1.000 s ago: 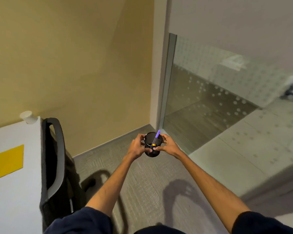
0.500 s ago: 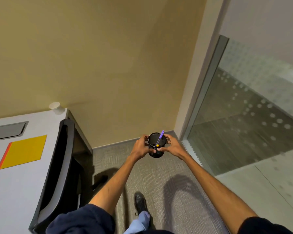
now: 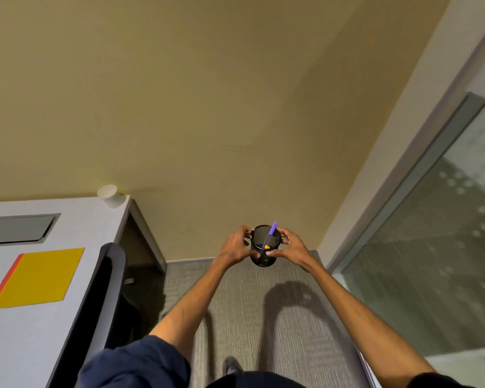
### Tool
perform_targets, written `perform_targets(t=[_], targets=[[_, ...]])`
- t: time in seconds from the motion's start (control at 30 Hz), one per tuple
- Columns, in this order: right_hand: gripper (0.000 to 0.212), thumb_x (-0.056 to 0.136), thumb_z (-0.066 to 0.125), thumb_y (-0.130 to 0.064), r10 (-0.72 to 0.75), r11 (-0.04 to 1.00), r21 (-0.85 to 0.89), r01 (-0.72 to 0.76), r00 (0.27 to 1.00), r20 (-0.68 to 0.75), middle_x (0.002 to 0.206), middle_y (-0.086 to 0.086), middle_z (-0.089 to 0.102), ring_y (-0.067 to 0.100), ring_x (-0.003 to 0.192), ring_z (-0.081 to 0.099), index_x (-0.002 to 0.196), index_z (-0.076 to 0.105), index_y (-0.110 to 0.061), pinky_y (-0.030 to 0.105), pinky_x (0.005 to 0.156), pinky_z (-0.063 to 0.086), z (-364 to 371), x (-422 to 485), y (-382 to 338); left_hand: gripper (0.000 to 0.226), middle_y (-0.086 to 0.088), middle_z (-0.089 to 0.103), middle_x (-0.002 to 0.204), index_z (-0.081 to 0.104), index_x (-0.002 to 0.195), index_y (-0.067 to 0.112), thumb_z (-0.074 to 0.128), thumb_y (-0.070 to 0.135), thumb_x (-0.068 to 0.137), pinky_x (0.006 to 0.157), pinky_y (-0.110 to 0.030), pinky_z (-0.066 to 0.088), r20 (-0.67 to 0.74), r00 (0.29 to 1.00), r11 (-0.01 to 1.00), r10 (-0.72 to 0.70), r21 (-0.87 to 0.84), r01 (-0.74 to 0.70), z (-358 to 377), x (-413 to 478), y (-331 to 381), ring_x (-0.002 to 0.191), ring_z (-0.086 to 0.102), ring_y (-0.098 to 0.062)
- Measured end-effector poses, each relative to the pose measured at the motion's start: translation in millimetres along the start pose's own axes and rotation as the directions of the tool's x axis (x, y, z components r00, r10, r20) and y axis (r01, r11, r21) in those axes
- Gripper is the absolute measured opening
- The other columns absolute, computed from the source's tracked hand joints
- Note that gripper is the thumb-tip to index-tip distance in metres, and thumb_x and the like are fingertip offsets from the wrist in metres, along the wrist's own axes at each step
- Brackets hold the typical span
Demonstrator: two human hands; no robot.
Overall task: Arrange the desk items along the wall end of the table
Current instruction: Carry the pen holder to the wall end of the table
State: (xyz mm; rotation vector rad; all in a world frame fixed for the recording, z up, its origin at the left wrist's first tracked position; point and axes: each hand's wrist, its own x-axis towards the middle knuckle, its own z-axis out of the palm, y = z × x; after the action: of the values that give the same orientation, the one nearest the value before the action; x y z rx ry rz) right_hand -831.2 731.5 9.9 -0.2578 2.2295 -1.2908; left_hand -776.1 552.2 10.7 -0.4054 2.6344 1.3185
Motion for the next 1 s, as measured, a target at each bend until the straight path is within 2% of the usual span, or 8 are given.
perform_targets(t=[0.13, 0.37, 0.63, 0.83, 1.0], targets=[[0.089, 0.070, 0.085, -0.001, -0.018, 1.000, -0.018, 0.020, 0.998, 0.056, 0.150, 0.015, 0.045, 0.032, 0.137, 0.047, 0.146, 0.038, -0.001, 0.036, 0.111, 0.039, 4, 48, -24, 0.075, -0.015, 0.060, 0.128, 0.048, 0.130, 0.002, 0.087, 0.011, 0.066, 0.093, -0.045, 0.054, -0.044, 0.998, 0.999, -0.038, -0.008, 0.038, -31, 34, -8, 0.109, 0.063, -0.032], [0.087, 0.070, 0.085, 0.000, -0.041, 0.996, -0.066, 0.054, 0.980, 0.194, 0.149, 0.014, 0.047, 0.031, 0.137, 0.047, 0.145, 0.040, -0.002, 0.038, 0.113, 0.039, 24, 131, -62, 0.075, -0.015, 0.059, 0.129, 0.047, 0.130, 0.002, 0.087, 0.011, 0.067, 0.092, -0.045, 0.054, -0.125, 0.982, 0.989, -0.141, -0.065, 0.134, -74, 78, -35, 0.108, 0.064, -0.032], [0.087, 0.071, 0.085, -0.001, -0.079, 0.981, -0.133, 0.141, 0.916, 0.394, 0.149, 0.013, 0.047, 0.030, 0.136, 0.047, 0.146, 0.039, -0.003, 0.037, 0.111, 0.040, 59, 237, -105, 0.073, -0.015, 0.060, 0.125, 0.049, 0.125, 0.002, 0.089, 0.012, 0.065, 0.092, -0.046, 0.054, -0.229, 0.925, 0.950, -0.304, -0.141, 0.277, -125, 135, -71, 0.106, 0.064, -0.032], [0.087, 0.070, 0.085, 0.001, -0.147, 0.955, -0.136, 0.265, 0.816, 0.560, 0.148, 0.014, 0.048, 0.032, 0.136, 0.049, 0.145, 0.041, -0.003, 0.045, 0.115, 0.040, 82, 319, -155, 0.073, -0.014, 0.061, 0.123, 0.049, 0.123, 0.005, 0.090, 0.018, 0.065, 0.092, -0.044, 0.054, -0.335, 0.854, 0.916, -0.399, -0.180, 0.358, -175, 172, -87, 0.105, 0.064, -0.029], [0.088, 0.069, 0.085, 0.001, -0.198, 0.916, -0.115, 0.384, 0.683, 0.703, 0.146, 0.012, 0.050, 0.031, 0.134, 0.050, 0.145, 0.042, -0.005, 0.049, 0.114, 0.041, 128, 356, -199, 0.073, -0.013, 0.062, 0.121, 0.047, 0.124, 0.008, 0.089, 0.025, 0.067, 0.097, -0.042, 0.052, -0.440, 0.759, 0.876, -0.480, -0.206, 0.435, -210, 162, -112, 0.108, 0.061, -0.026]])
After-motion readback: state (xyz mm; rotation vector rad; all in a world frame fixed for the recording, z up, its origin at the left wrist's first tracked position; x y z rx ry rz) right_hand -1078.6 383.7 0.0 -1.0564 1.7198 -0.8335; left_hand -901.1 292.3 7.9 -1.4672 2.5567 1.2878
